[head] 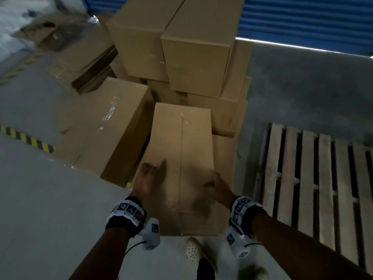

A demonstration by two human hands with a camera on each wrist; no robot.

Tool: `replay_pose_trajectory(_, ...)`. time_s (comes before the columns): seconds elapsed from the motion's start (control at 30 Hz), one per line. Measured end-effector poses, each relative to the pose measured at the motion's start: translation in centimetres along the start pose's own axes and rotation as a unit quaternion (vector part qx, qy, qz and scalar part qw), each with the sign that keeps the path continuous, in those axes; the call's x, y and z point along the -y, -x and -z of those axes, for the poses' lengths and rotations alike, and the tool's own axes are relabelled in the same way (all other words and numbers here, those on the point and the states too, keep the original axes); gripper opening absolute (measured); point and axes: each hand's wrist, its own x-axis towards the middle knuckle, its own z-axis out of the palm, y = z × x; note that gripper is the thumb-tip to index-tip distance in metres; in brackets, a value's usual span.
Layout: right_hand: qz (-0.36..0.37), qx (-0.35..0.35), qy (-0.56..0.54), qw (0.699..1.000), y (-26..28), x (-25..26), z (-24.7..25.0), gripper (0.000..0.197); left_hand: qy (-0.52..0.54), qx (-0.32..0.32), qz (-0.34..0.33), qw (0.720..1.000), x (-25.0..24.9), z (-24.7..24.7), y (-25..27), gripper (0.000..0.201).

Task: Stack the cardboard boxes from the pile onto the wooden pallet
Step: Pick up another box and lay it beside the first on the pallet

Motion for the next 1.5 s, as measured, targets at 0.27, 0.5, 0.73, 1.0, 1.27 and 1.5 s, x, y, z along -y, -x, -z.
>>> replay_pose_trajectory(0.27, -0.032, -0.107, -0.031, 0.993, 3.8, -1.3, -2.2, 0.075, -0.105, -0.046, -0.055, 0.992, 2.8, -1.3, 0.8, 0.090)
replay_pose_trajectory(0.5, 0.033, -0.237, -0.148, 0.960, 13.7, -2.7, 3.7, 0.069, 0.048, -0.017, -0.123, 0.991, 0.8, -5.6, 10.7, 0.079)
replay_pose_trajectory(0.73, 0.136, -0.367, -0.168, 0.905, 24.9, -8.1, 10.1, 0.057, 0.131, 0.037, -0.206, 0.969, -3.0, -12.4, 21.1, 0.057)
replay_pose_trajectory(1.0, 0.211, -0.501, -0.169, 0.822, 42.7, -17.3, 17.9, 0.059, 0.067, 0.185, -0.365, 0.910, -3.7, -23.0, 37.5, 0.077)
replay_pose_trajectory(1.27, 0.185, -0.592, -0.168, 0.767, 53.9, -26.0, 25.1, 0.071, 0.053, 0.311, -0.349, 0.882, -4.8, -35.6, 47.2, 0.044)
replay_pose_trajectory(1.5, 0.162, -0.537, -0.173, 0.810, 55.3, -34.2, 35.4, 0.094, 0.075, 0.331, -0.374, 0.863, -8.2, -47.4, 49.3, 0.045)
